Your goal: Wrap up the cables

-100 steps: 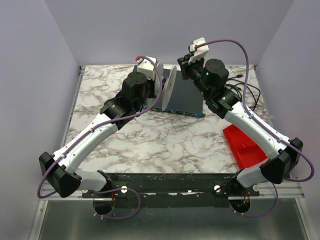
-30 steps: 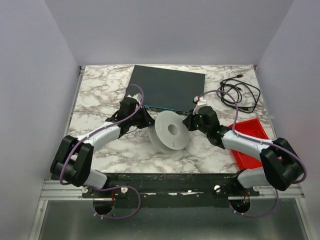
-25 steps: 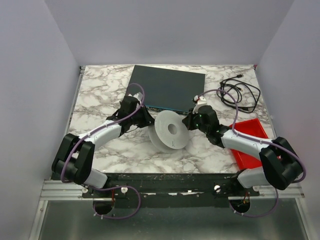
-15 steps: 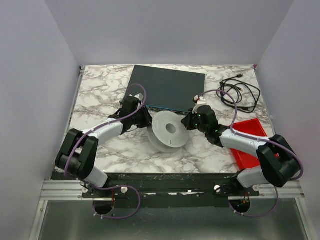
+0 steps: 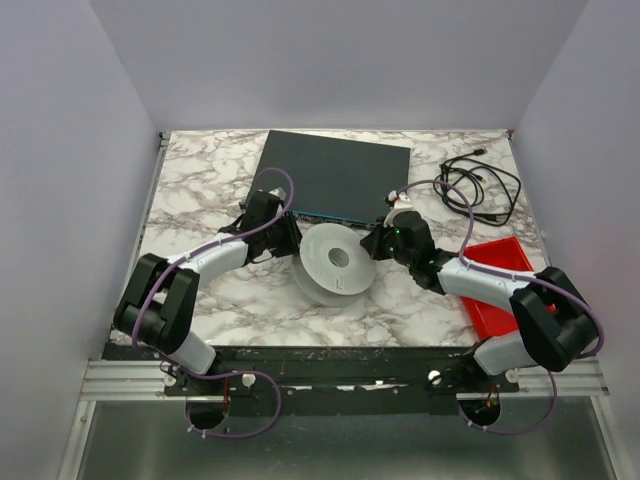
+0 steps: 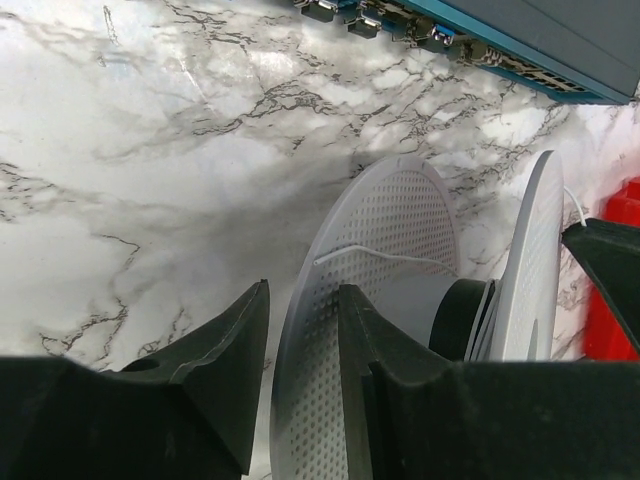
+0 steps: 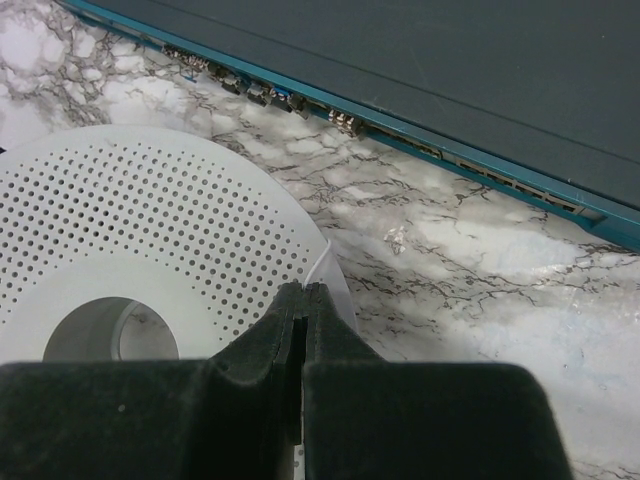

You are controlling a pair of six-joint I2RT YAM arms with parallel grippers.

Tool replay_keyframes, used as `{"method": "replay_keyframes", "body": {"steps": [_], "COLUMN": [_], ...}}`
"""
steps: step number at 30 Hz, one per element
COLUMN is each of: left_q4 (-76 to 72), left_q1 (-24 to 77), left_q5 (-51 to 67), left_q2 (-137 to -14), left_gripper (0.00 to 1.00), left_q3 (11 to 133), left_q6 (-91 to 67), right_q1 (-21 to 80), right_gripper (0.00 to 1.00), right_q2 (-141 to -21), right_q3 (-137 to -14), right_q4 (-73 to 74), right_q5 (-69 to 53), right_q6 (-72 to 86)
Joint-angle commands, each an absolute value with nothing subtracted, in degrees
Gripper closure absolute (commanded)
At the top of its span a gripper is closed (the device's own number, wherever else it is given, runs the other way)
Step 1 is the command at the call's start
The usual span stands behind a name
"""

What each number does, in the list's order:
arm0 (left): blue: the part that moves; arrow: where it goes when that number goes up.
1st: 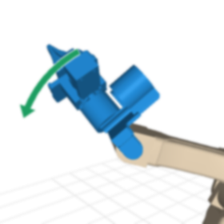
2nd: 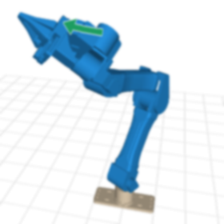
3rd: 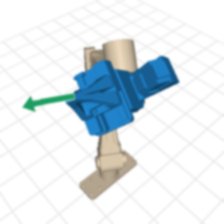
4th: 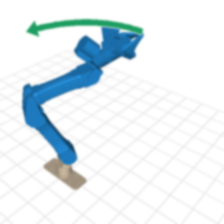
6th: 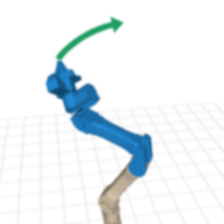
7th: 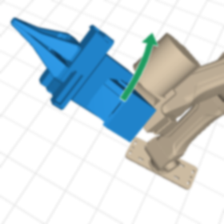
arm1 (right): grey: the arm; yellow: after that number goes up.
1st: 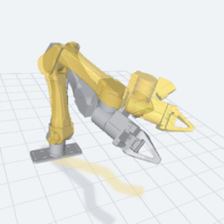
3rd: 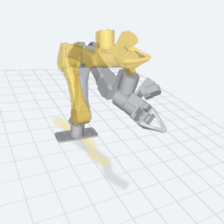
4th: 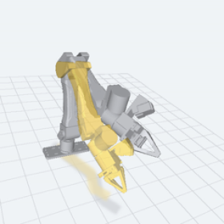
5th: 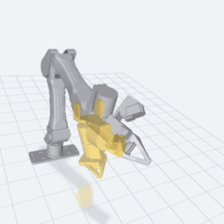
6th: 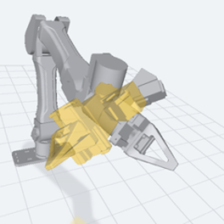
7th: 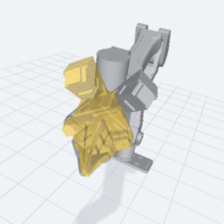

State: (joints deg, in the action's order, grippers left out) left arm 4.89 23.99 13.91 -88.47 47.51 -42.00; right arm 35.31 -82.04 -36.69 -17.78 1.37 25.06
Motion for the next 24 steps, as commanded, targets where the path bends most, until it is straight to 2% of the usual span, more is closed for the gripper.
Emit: {"method": "replay_keyframes", "body": {"steps": [1,10,17,24], "left_q4": [7.7,7.2,6.6,5.2], "left_q1": [23.6,23.1,22.3,20.9], "left_q5": [8.7,11.8,14.4,17.3], "left_q2": [-89.9,-90.6,-89.5,-88.5], "left_gripper": [0.65,0.55,0.4,0.37], "left_q3": [48.9,49.9,49.7,48.0], "left_q6": [-40.1,-38.2,-36.2,-36.7], "right_q1": [35.9,35.9,35.9,35.9], "right_gripper": [0.99,0.99,0.99,0.99], "right_q2": [-83.1,-83.6,-83.8,-84.3], "right_q3": [-37.9,-37.3,-36.7,-36.4], "right_q4": [-19.9,-20.8,-21.4,-22.1], "right_q5": [-0.2,-0.3,-0.2,-0.2], "right_q6": [25.9,26.3,26.6,26.8]}}
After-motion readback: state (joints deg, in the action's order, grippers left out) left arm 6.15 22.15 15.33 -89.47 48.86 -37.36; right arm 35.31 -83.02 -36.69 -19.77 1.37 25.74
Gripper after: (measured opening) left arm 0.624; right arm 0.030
